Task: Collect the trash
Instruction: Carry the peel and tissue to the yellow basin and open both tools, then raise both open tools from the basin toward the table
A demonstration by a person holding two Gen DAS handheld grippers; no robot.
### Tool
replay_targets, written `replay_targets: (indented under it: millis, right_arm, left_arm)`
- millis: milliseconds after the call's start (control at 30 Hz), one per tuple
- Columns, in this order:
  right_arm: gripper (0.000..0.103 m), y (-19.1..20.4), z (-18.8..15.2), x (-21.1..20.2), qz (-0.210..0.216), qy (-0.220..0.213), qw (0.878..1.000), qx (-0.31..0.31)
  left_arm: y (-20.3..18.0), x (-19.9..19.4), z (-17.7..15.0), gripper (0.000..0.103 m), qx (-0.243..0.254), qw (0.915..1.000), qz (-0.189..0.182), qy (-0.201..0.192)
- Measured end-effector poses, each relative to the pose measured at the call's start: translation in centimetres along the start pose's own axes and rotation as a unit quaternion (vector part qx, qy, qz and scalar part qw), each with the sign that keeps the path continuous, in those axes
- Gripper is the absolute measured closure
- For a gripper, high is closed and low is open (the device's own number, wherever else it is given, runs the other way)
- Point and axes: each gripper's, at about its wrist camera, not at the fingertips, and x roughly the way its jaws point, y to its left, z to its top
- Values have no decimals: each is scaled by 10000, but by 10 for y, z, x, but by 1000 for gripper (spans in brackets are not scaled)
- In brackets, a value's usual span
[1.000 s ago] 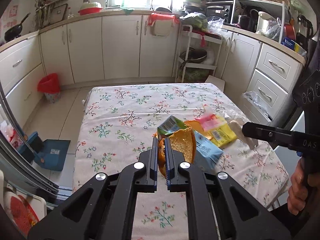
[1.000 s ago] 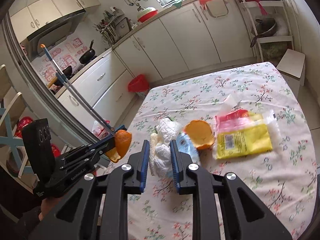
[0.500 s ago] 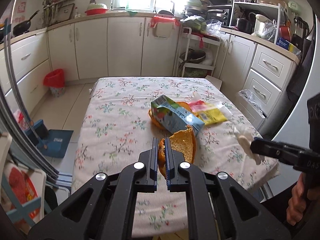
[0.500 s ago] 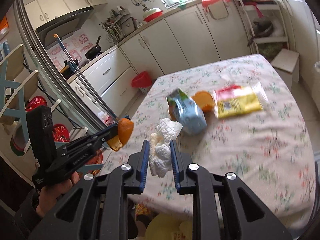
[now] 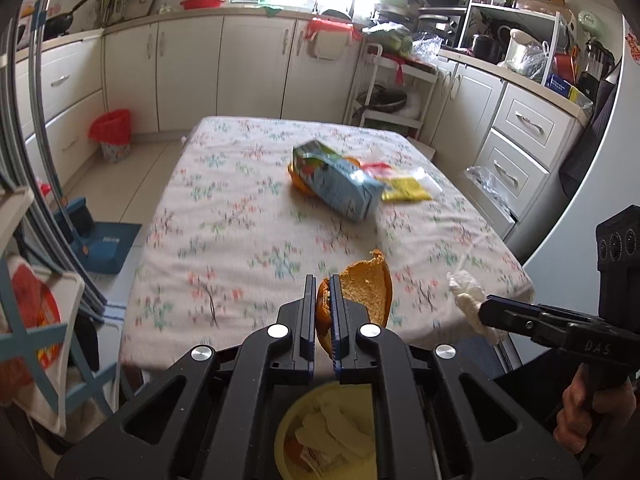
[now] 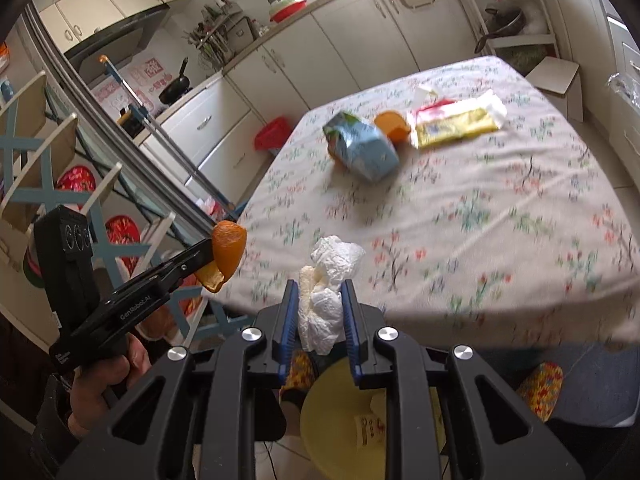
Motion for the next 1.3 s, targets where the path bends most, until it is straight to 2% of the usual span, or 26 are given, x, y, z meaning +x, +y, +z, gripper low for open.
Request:
replay_targets:
  millis: [467, 767, 967, 1033, 1100, 1167, 1300]
  right_arm:
    - [80, 9, -58, 15, -57, 771, 9970, -23]
    - [78, 6, -71, 26, -227, 1146, 9932, 17]
    - [77, 1, -73, 24, -266, 1133, 9931, 135]
    - [74, 1, -73, 23, -290, 1113, 9933, 142]
    - [72, 0, -72, 21, -320, 1074, 9936, 161]
    - [69, -1, -72, 20, -347, 1029, 9939, 189]
    - [68, -3, -70, 18, -362, 978, 9942, 246]
  left_arm:
    - [-22, -4, -54, 97, 166, 9981, -45, 591]
    - [-34, 6, -81, 97, 335, 9926, -116, 1161]
    - [-40, 16, -93, 95, 421, 9873, -220, 1519]
    - [-41, 16, -95, 90, 426, 9865, -234, 1566]
    - [-41, 16, -96, 75, 432, 9865, -210, 1563]
    - [-42, 15, -96, 66, 445, 9869, -184, 1537]
    - [-43, 13, -94, 59, 495, 9879, -110, 1466]
